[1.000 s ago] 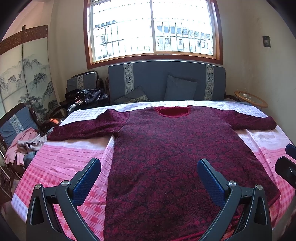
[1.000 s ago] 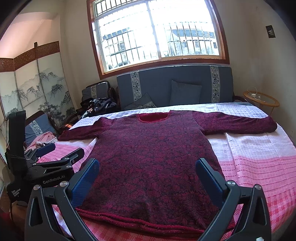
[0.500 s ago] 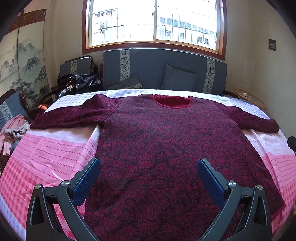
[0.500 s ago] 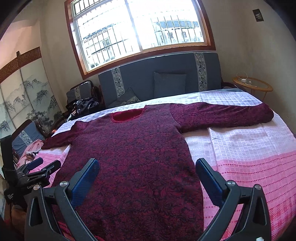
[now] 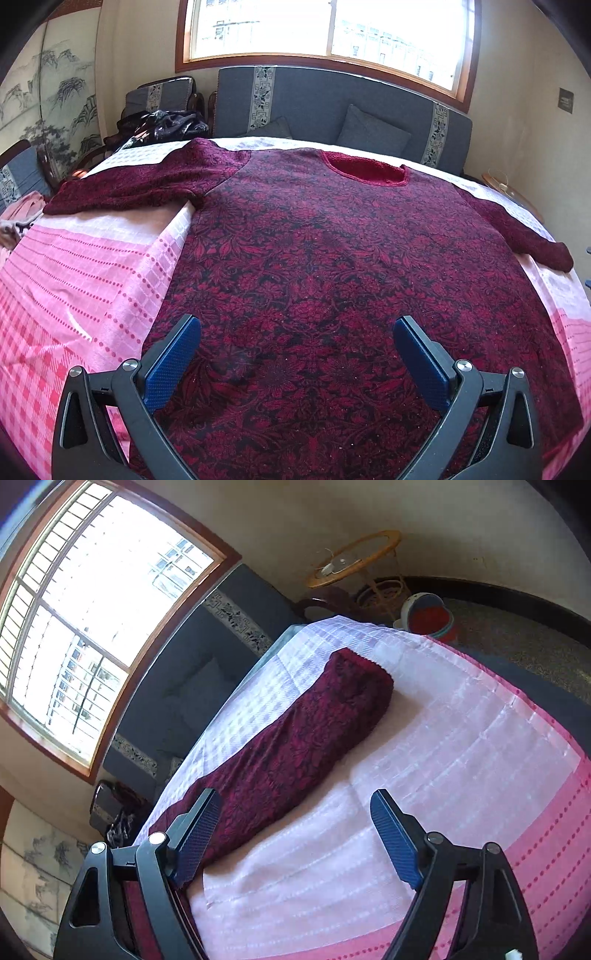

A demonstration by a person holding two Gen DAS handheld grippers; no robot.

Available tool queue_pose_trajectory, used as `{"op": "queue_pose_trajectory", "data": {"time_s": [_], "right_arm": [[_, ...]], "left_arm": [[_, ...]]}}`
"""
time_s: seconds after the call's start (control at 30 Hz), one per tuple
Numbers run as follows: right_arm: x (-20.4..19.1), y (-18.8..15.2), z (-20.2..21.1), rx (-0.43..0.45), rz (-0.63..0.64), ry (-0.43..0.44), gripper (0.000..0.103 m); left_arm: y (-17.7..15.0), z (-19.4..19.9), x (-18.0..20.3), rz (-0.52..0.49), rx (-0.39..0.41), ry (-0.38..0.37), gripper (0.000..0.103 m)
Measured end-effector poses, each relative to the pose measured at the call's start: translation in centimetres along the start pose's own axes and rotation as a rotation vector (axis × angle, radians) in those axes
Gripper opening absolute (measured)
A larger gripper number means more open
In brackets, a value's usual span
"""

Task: Fold small clothes
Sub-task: 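Grasp the dark red sweater's sleeve cuff with the right tool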

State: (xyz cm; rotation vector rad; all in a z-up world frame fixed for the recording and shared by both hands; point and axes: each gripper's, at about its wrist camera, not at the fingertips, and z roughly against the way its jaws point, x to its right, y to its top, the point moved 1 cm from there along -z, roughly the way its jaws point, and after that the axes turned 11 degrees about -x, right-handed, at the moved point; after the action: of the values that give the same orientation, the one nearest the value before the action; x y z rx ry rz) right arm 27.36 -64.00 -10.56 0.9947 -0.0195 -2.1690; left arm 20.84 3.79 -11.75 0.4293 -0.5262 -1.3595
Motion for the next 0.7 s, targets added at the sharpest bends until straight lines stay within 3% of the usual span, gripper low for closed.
{"op": "queue_pose_trajectory", "data": {"time_s": [0.07, 0.2, 0.47, 0.53, 0.57, 0.6, 0.63, 0.7], "right_arm": [[1.9, 2.4, -0.7, 0.006, -0.066, -0.029, 0.081], [3.5, 5.3, -2.4, 0.006, -0.136, 0.01, 0.081], [3.1, 6.9, -6.3, -0.023, -0.132, -0.061, 0.08], [2.6, 7.2, -6.7, -0.009, -0.126, -0.076, 0.076], [2.7, 7.3, -7.0, -0.017, -0.123, -0.081, 0.058], [2.6, 7.4, -7.6, -0.039, -0.126, -0.107, 0.019], [2.9, 7.3, -8.2, -0.075, -0.141, -0.135, 0.012], [2.7, 7.3, -7.8, -0.056, -0.147, -0.124, 0.012]], "left_arm": [[-0.1, -0.1, 0.3, -0.008, -0.005, 0.005, 0.103], [-0.2, -0.3, 0.9, -0.032, -0.017, 0.015, 0.103], [0.0, -1.0, 0.6, -0.015, -0.05, -0.002, 0.103], [0.0, -1.1, 0.2, 0.008, -0.056, -0.017, 0.103], [0.0, -1.2, -0.1, 0.021, -0.058, -0.024, 0.103], [0.0, -1.2, -0.3, 0.034, -0.06, -0.03, 0.103], [0.0, -1.3, -0.5, 0.047, -0.063, -0.036, 0.103], [0.0, -1.3, -1.0, 0.07, -0.068, -0.049, 0.103]]}}
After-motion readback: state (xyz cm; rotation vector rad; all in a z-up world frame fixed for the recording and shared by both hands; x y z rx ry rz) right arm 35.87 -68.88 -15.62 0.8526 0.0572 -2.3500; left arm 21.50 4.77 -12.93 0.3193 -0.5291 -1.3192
